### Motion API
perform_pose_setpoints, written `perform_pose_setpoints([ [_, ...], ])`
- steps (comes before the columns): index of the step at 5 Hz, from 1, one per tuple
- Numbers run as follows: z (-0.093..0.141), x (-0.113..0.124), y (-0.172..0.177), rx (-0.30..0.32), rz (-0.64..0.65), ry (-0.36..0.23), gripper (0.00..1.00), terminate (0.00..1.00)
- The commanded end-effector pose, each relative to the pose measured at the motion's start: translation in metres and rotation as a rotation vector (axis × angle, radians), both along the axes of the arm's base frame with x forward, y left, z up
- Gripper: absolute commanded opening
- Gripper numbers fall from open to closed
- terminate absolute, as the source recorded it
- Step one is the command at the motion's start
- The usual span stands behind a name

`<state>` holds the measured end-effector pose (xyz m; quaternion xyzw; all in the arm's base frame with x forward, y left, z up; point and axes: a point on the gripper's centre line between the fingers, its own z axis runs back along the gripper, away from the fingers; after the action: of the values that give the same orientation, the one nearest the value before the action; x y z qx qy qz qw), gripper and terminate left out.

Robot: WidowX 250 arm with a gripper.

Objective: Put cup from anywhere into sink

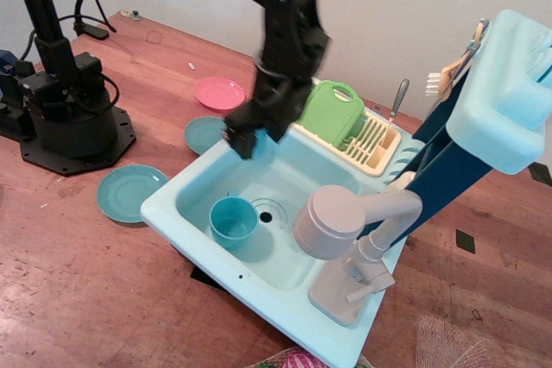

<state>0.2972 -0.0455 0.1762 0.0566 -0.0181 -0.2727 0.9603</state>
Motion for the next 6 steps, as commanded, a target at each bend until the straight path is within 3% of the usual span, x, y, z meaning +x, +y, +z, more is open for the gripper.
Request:
perform_pose_setpoints([
  [1,-0.006,0.022,-0.008,-0.024,-0.034,-0.029,0.00,0.00],
  [2,-0.012,0.025,-0.005,-0.039,-0.051,-0.016,1.00,0.00],
  [3,0.002,0.017,0.011,-0.007,-0.040,-0.005,1.00,0.00],
  [4,0.022,-0.010,0.032,0.037,0.008,-0.007,1.00,0.00],
  [5,0.030,-0.058,0.046,0.065,0.074,0.032,1.00,0.00],
  [6,0.015,-0.108,0.040,0.045,0.150,0.063,1.00,0.00],
])
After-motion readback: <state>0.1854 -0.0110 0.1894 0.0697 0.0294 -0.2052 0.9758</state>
